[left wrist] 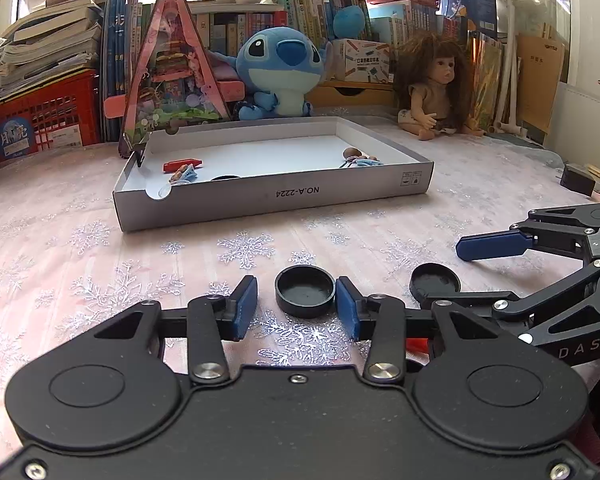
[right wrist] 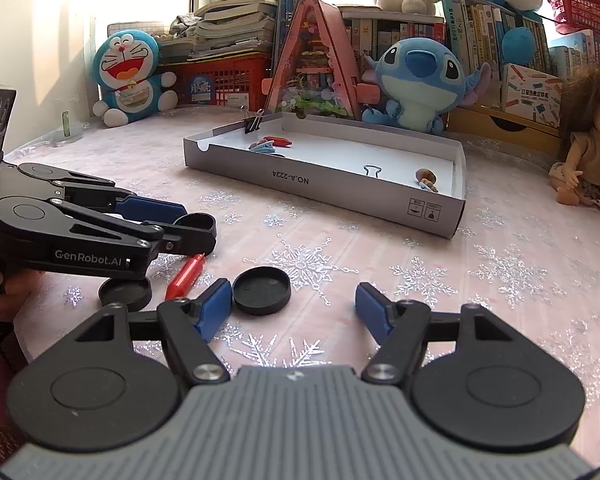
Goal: Organize rigid objects
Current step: 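Close the left gripper on its black lid while the right closes on the other lid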
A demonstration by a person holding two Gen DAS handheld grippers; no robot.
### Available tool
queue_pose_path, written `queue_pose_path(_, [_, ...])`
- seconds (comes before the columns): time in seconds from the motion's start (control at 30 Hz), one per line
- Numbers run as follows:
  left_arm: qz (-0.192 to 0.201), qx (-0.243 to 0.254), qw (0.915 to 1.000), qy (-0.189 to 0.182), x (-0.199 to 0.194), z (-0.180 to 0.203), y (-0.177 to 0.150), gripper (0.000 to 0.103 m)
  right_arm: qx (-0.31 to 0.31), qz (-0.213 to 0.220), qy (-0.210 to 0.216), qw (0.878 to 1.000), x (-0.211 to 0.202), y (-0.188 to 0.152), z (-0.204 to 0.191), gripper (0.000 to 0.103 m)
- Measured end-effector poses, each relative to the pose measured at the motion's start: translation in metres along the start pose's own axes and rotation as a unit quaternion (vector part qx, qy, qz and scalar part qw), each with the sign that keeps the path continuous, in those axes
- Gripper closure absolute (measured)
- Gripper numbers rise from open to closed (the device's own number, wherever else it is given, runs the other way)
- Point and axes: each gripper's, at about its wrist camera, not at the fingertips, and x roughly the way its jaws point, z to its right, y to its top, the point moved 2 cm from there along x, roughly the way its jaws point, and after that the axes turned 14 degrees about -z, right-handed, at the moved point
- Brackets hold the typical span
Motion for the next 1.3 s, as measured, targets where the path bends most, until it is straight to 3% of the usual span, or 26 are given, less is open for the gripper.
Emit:
queue_pose_path(0.27, [-0.001, 0.003, 1.0, 0.003, -0.0001, 0.001, 0.0001, 0.063, 0.009, 0.002, -0.005, 1.0, 0.0001, -0.0002, 0.0015, 0.029])
queue_pose_path(0.63, [0.0, 0.003, 1.0, 0.003, -0.0005, 0.0022, -0.0002, 0.067, 0.007, 0.006, -0.005, 1.0, -0.0004, -0.0009, 0.0019, 0.046])
queue_pose_path(0.9, [0.001, 0.004, 1.0, 0.003, -0.0012, 0.0022, 0.0004, 0.072, 0.0, 0.011, -0.003, 1.0, -0.0012, -0.0021, -0.0004, 0.053])
queue_pose_path(1.3, [0.001, 0.005, 1.0, 0.004, -0.0013, 0.0024, 0.0, 0.072, -0.007, 0.015, -0.004, 1.0, -0.0017, -0.0029, -0.0023, 0.063])
